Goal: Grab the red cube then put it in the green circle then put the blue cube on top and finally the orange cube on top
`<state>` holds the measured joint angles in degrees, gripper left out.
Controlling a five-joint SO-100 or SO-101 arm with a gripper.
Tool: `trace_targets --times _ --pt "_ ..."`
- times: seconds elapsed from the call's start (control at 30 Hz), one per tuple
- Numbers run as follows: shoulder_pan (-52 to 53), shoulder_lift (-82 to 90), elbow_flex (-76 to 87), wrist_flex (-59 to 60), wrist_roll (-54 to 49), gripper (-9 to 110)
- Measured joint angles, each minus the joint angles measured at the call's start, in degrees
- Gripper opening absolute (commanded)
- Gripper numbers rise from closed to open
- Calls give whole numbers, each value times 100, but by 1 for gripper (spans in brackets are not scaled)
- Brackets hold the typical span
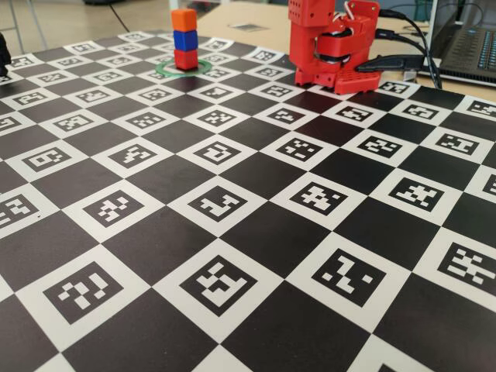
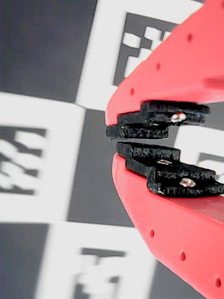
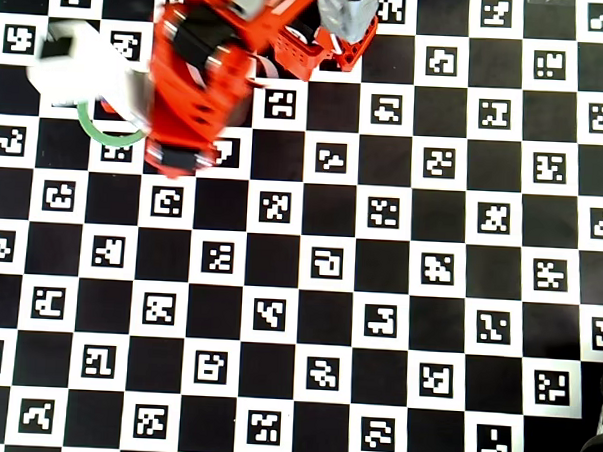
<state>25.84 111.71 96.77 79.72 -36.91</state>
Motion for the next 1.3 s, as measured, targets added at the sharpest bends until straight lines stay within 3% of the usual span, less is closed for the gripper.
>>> trace_targets --times 0.23,0.37,0.77,1.3 --pt "-1336 1283 2698 -1951 -1327 -6" --pt "-1872 2004 3718 -2373 -2074 -6" --pt "-2487 4395 5687 -1969 -3516 -6" --pt "-2496 6249 7392 -1547 -3981 -6"
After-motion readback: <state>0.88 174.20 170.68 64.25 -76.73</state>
